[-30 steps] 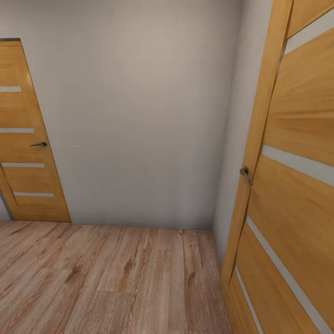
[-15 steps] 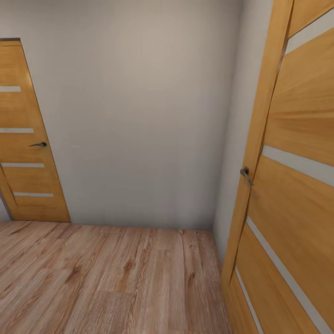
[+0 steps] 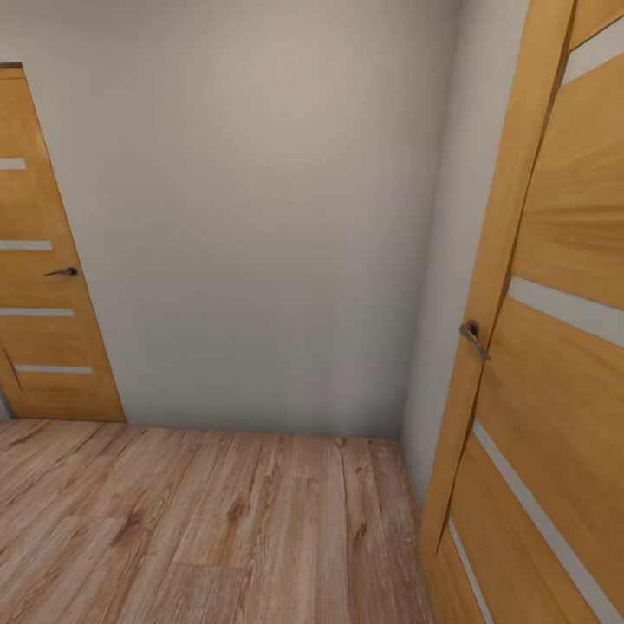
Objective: Move the two storage containers from the living room to the garage. In the garage, place one container on the floor and stack the other container on top of it (either order is fine).
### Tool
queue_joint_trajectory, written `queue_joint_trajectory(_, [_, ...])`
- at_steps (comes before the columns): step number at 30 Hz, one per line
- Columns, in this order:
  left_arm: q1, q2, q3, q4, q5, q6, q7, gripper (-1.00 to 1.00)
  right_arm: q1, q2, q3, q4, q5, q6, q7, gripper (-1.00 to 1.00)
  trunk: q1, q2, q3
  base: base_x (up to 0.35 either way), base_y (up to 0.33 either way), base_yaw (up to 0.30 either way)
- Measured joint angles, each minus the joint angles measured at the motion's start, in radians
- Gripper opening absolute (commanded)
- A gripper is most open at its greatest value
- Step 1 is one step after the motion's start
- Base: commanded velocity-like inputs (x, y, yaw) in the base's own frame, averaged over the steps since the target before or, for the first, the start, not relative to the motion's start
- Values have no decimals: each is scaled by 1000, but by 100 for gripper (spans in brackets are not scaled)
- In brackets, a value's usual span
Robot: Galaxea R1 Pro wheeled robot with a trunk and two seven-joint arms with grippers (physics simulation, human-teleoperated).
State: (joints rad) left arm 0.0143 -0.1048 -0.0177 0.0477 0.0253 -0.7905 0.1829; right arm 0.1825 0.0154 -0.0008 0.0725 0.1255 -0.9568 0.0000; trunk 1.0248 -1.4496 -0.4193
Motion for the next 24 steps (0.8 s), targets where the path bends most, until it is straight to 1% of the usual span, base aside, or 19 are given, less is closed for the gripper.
queue_joint_trajectory(24, [0,2,0,0,0,1,2,100,0,0,0,0,1,-2,0,100,0,0,0,1,-15,0])
